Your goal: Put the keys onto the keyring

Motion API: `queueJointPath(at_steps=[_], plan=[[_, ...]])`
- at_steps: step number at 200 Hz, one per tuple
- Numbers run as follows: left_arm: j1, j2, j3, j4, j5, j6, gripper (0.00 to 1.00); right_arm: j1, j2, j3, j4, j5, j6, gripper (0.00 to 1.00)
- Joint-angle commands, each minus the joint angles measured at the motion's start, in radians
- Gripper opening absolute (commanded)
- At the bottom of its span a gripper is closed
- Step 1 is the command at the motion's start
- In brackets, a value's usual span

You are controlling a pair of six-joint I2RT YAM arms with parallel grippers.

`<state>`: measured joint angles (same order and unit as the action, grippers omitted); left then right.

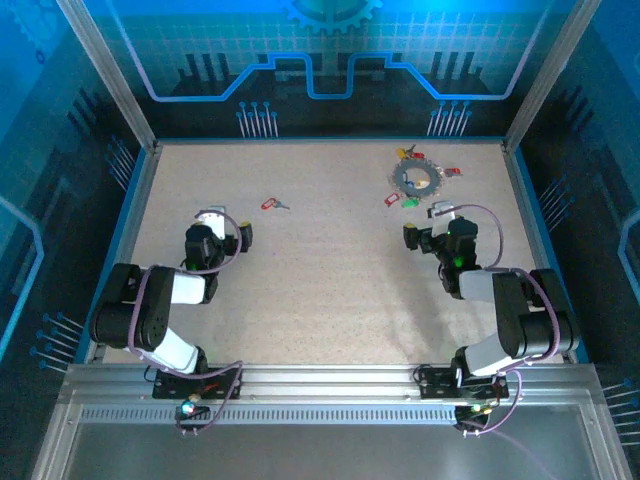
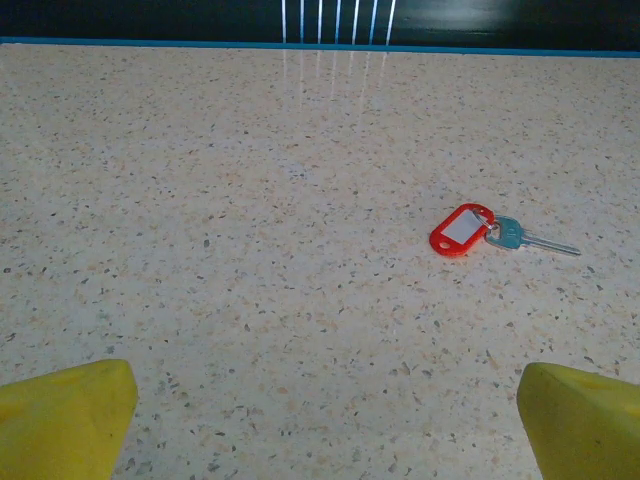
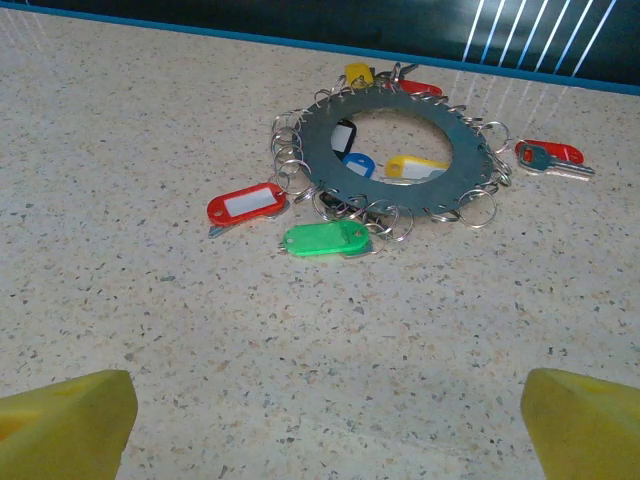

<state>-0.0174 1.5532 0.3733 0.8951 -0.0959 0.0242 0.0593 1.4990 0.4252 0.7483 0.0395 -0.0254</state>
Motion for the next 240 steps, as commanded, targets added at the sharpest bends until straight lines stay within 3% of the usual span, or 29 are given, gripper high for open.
queueJointPath(at_steps=[1,223,240], plan=[[0.007,-0.007,0.018,-0.001,0.023,-0.015,0.99,-0.01,0.007,0.012,-0.006,-0.018,0.012,1.0],[0.028,-0.008,0.019,-0.005,0.063,-0.027,0.99,-0.017,0.003,0.011,-0.001,-0.032,0.017,1.0],[0.027,-0.008,0.019,-0.002,0.062,-0.028,0.99,-0.036,-0.067,0.04,-0.11,-0.066,0.025,1.0]])
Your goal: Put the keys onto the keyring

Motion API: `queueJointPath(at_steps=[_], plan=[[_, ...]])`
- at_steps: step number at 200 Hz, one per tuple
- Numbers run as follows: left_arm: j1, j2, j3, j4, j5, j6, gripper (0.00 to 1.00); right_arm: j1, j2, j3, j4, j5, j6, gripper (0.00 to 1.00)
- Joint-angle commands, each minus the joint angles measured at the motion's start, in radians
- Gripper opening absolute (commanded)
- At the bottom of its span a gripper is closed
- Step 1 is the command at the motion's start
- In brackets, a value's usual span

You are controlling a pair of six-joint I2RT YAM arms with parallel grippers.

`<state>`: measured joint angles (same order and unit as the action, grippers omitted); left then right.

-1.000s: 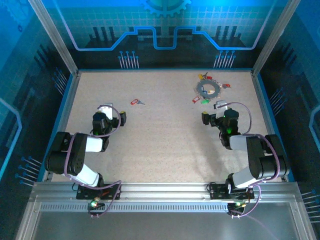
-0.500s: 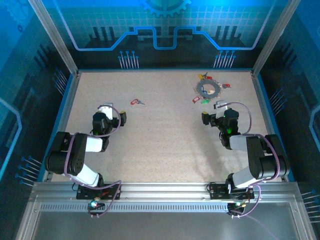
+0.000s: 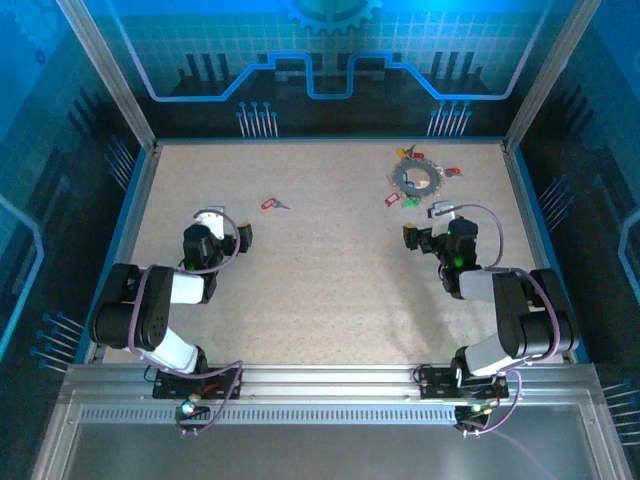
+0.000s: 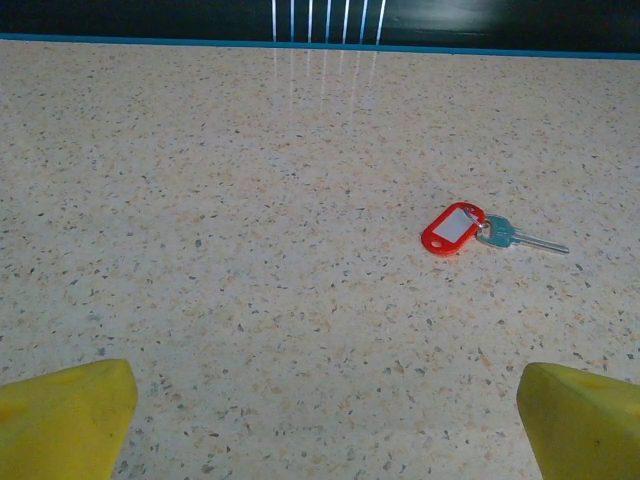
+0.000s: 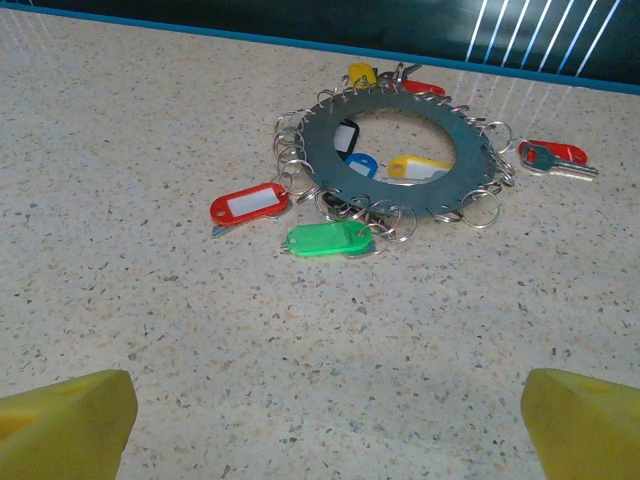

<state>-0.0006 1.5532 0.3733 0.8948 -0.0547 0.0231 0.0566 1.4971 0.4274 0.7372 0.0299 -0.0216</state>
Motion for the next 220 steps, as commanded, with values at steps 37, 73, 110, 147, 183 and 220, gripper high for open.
queueJointPath(at_steps=[37,73,110,147,183,220], plan=[[0.008,-0.007,0.018,-0.002,0.021,-0.025,0.99,-0.041,-0.272,0.027,-0.239,-0.161,-0.029,1.0],[0.008,-0.01,0.018,-0.001,0.019,-0.025,0.99,-0.034,-0.478,0.154,-0.516,-0.075,-0.006,1.0],[0.008,-0.007,0.018,-0.001,0.021,-0.025,0.99,-0.036,-0.472,0.425,-0.854,0.075,0.151,1.0],[0.009,-0.009,0.015,0.001,0.021,-0.026,0.99,-0.044,-0.331,0.624,-1.048,0.159,0.368,1.0],[0.002,-0.092,-0.031,0.021,-0.035,-0.031,0.99,-0.078,-0.196,0.692,-1.102,0.11,0.457,0.83],[-0.085,-0.437,0.075,-0.496,-0.103,-0.118,0.99,-0.064,-0.039,0.755,-1.154,0.143,0.471,0.84]])
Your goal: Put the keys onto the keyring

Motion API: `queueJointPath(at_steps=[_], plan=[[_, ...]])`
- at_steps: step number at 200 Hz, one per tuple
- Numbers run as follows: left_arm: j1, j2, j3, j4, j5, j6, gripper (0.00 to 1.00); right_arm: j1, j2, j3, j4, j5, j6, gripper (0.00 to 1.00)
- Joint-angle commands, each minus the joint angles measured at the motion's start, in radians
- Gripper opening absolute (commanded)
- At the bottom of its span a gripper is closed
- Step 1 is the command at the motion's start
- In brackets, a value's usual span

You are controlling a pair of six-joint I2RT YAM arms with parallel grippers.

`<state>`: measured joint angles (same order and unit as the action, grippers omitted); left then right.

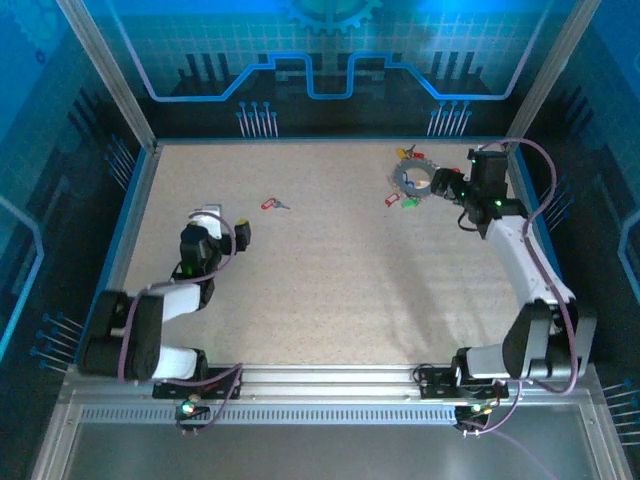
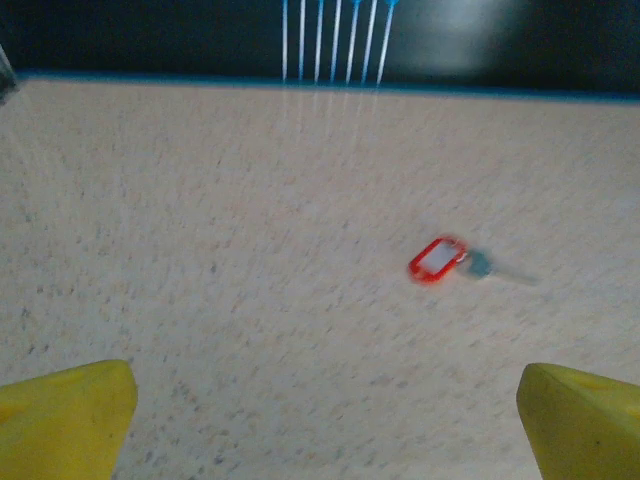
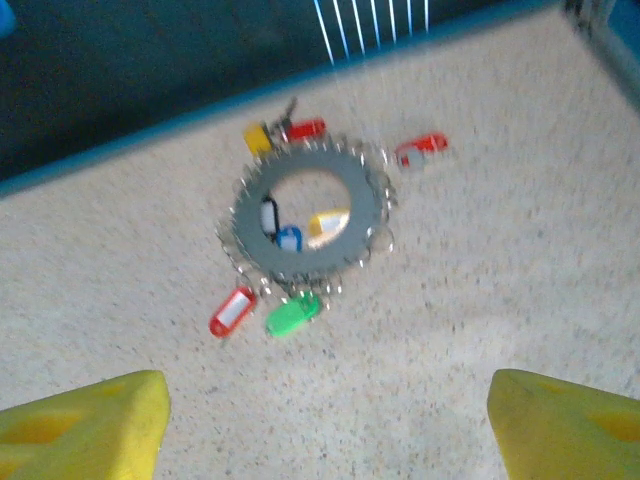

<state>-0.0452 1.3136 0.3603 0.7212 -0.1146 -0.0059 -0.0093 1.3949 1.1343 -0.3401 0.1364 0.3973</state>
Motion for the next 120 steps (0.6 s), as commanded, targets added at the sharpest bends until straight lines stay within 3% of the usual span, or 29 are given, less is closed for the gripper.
queueJointPath(at_steps=[1,23,45,59,80,120], plan=[[-0.042,-0.206,0.092,-0.338,-0.042,-0.093,0.99,0.002,0.066,0.047,-0.076,0.038,0.052,0.84],[-0.05,-0.379,0.194,-0.629,-0.017,-0.163,0.99,-0.001,0.136,0.056,-0.062,0.037,0.072,0.84],[-0.033,-0.503,0.382,-1.024,-0.113,-0.364,0.99,-0.006,0.208,0.097,-0.068,0.002,0.069,0.84],[0.017,-0.507,0.5,-1.188,-0.007,-0.33,0.99,0.002,0.251,0.122,-0.06,-0.03,0.05,0.83],[0.064,-0.429,0.596,-1.297,0.088,-0.304,0.99,0.03,0.329,0.168,-0.047,-0.059,0.02,0.82],[0.105,-0.274,0.584,-1.263,0.227,-0.336,0.99,0.045,0.503,0.315,-0.045,-0.142,0.003,0.81]])
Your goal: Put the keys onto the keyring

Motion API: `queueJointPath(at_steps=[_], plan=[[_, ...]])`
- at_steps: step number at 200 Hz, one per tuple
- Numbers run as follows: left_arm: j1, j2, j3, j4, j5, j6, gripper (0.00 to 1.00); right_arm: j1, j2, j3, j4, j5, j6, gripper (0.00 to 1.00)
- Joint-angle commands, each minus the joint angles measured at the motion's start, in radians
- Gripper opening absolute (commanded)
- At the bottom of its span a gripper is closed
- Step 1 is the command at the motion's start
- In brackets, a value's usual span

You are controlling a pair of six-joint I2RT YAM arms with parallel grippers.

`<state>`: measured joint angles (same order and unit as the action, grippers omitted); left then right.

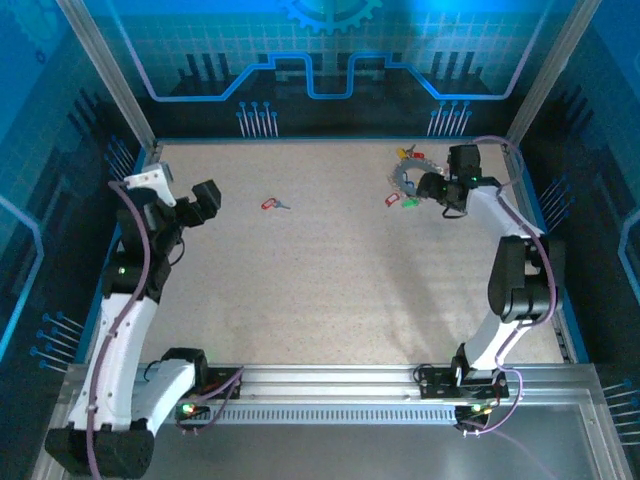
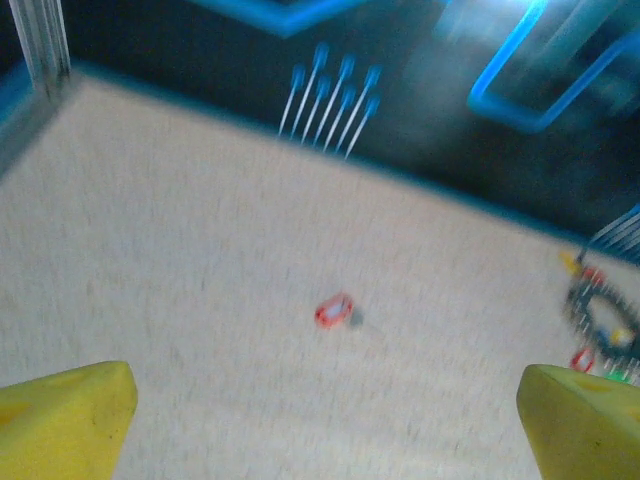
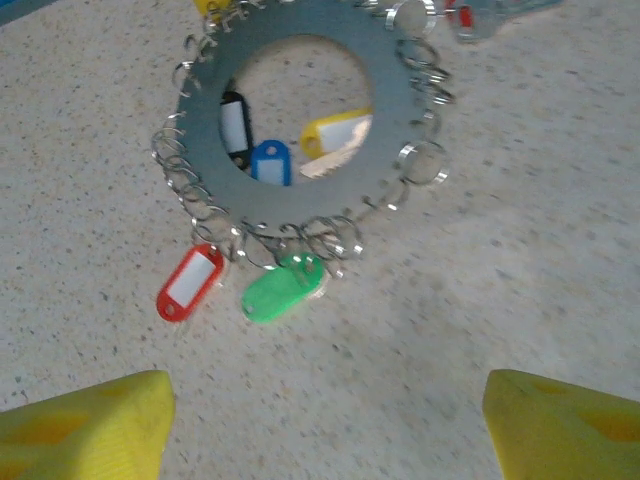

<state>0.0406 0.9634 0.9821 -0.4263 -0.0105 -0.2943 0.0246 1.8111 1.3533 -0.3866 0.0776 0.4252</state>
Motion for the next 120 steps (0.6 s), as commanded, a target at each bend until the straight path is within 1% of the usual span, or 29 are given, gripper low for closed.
queueJointPath(at_steps=[1,17,37,59,98,120], plan=[[0.021,0.077,-0.039,-0.113,0.127,-0.048,0.99,0.01,0.091,0.1,0.002,-0.085,-0.026,0.81],[0.04,0.073,-0.063,-0.084,0.171,-0.058,0.99,0.011,0.159,0.173,-0.006,-0.14,-0.061,0.81],[0.048,0.039,-0.086,-0.076,0.148,-0.049,0.99,0.013,0.262,0.29,-0.05,-0.21,-0.108,0.82],[0.049,-0.004,-0.119,-0.068,0.148,-0.047,0.99,0.016,0.357,0.397,-0.097,-0.212,-0.125,0.83],[0.049,-0.036,-0.141,-0.073,0.107,-0.038,0.99,0.014,0.509,0.594,-0.217,-0.207,-0.078,0.85],[0.048,-0.04,-0.139,-0.072,0.1,-0.042,0.99,0.024,0.561,0.632,-0.251,-0.215,-0.063,0.86]])
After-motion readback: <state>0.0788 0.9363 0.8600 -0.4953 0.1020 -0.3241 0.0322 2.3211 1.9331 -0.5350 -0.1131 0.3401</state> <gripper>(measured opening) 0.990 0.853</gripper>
